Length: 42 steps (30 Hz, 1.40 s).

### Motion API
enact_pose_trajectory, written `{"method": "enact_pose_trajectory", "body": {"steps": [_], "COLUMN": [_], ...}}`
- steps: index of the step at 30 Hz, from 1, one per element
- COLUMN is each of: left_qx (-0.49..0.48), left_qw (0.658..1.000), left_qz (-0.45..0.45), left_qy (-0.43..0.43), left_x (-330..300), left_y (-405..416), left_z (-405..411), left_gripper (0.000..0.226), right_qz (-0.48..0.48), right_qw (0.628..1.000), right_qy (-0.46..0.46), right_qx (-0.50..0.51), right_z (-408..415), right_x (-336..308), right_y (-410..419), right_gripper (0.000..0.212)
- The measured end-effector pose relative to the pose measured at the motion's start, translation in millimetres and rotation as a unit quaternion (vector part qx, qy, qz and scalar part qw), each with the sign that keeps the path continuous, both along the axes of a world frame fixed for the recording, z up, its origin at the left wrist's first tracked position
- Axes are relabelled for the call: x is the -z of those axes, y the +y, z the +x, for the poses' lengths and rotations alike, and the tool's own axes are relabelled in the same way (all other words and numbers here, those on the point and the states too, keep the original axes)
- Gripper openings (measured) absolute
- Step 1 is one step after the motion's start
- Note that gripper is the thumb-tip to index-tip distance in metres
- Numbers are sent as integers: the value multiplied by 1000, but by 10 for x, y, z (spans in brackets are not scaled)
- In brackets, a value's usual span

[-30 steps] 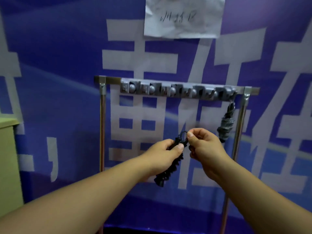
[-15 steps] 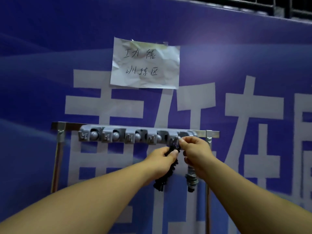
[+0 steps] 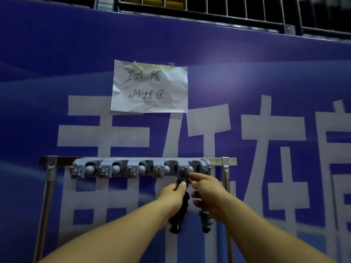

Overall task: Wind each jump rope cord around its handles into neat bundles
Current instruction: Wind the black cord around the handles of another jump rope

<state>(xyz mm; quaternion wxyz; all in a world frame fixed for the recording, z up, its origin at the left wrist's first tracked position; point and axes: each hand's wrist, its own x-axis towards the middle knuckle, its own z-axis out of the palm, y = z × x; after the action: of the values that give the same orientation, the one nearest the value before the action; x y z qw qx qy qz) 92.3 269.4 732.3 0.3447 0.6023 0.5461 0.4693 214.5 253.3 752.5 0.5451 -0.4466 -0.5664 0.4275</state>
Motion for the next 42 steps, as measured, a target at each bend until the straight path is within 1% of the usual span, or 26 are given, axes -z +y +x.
{"method": "enact_pose_trajectory", "body": {"steps": [3,5,7,8,9,11,13,14,18,21,24,25,26,29,31,33,35,36,38,40,42], "left_qx": [5,-29,-70,-79,-77,-62,-54,-56,-78,-123,-152,-149,-150,-173,-191,-188,-181,-182,-177,-150,-144], "left_qw": [1000,1000,997,996,995,995,994,993,980,954,914,905,895,891,887,875,857,853,850,852,856], "left_qz": [10,7,-24,-38,-49,-68,-91,-103,-182,-273,-375,-395,-416,-416,-420,-446,-482,-490,-497,-501,-496], "left_qy": [-27,-10,20,35,42,43,24,22,36,-8,-37,-54,-63,-57,-31,-5,4,-1,0,27,35], "left_x": [119,308,602,757,912,1269,1661,1917,2854,3637,4299,4398,4645,5097,5458,5955,6288,6376,6620,6808,6983], "left_y": [-6,-7,-73,-115,-167,-301,-523,-640,-1194,-1743,-2265,-2346,-2508,-2798,-2966,-3227,-3492,-3619,-3823,-3910,-3931], "left_z": [-22,-89,-228,-301,-383,-572,-778,-913,-1351,-1641,-1877,-1941,-2038,-2282,-2403,-2467,-2404,-2348,-2257,-2181,-2095], "left_gripper": [45,52,61,61,58,44,32,31,42,37,32,32,32,31,36,41,37,34,33,27,28], "right_qz": [-6,-22,-80,-108,-135,-180,-216,-235,-291,-359,-432,-449,-480,-531,-550,-567,-565,-556,-541,-548,-571], "right_qw": [1000,1000,996,994,990,983,976,972,956,932,898,889,873,841,828,814,814,820,830,824,810], "right_qy": [6,7,11,14,16,14,-3,-10,-25,-46,-64,-64,-68,-99,-106,-123,-137,-138,-137,-141,-134], "right_qx": [-4,7,23,30,34,35,27,20,-5,-33,-54,-57,-52,-34,-29,-25,-22,-21,-6,7,-2], "right_z": [54,55,7,-16,-46,-143,-299,-413,-868,-1291,-1605,-1639,-1697,-1707,-1698,-1697,-1672,-1659,-1637,-1580,-1569], "right_x": [175,368,653,809,975,1333,1731,1964,2765,3426,4091,4222,4532,5193,5569,5898,6119,6223,6485,6735,6953], "right_y": [-57,-106,-177,-212,-245,-302,-382,-435,-656,-1035,-1499,-1584,-1755,-2147,-2349,-2577,-2774,-2854,-2982,-3040,-3077], "right_gripper": [34,29,22,19,17,15,15,15,13,13,18,19,19,21,22,18,17,17,20,27,30]}}
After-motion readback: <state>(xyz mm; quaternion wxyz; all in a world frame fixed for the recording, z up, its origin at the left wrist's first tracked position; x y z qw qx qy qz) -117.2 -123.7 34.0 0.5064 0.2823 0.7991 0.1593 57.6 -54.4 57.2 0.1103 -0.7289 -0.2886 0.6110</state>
